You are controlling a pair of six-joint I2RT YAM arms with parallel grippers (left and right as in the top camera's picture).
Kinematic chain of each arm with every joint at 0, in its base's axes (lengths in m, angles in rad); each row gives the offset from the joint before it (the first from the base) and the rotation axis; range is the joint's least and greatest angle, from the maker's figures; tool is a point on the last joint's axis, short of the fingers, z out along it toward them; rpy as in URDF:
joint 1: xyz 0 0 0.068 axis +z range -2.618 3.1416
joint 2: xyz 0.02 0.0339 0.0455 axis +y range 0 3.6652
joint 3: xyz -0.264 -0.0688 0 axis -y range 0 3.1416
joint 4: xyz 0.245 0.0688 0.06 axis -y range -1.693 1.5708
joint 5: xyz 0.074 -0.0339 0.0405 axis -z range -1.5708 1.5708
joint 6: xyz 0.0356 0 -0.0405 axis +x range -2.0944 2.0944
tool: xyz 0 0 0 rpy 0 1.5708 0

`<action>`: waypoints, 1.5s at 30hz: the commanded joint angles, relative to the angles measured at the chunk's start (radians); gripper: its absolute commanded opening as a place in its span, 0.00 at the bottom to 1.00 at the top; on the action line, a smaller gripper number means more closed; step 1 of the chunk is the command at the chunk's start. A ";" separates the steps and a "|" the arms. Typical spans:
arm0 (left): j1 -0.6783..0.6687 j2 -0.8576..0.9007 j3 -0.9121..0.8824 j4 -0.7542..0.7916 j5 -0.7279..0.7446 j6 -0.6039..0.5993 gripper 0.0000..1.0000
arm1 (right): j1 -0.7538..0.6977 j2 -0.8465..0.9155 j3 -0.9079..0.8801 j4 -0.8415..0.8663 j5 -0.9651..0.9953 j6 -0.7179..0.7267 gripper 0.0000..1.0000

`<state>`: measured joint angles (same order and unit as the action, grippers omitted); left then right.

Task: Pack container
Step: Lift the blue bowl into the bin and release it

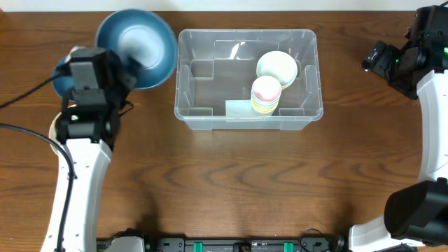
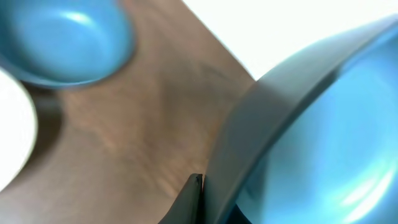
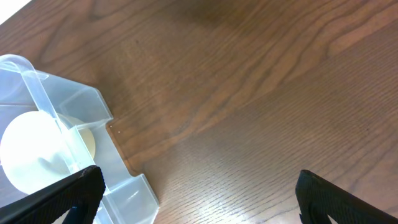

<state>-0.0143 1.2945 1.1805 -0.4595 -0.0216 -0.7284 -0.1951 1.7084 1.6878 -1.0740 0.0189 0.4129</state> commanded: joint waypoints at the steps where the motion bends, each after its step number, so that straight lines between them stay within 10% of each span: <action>1: -0.075 0.017 0.013 0.032 0.034 0.153 0.06 | -0.004 0.007 0.011 0.000 0.008 0.009 0.99; 32: -0.291 0.481 0.013 0.368 0.041 0.163 0.07 | -0.004 0.007 0.011 0.000 0.008 0.008 0.99; 38: -0.291 0.482 0.013 0.397 0.041 0.148 0.48 | -0.004 0.007 0.011 0.000 0.008 0.009 0.99; 45: -0.291 0.482 0.013 0.413 0.041 0.148 0.51 | -0.004 0.007 0.011 0.000 0.008 0.009 0.99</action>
<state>-0.3042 1.7805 1.1805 -0.0586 0.0235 -0.5793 -0.1951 1.7084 1.6878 -1.0744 0.0189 0.4129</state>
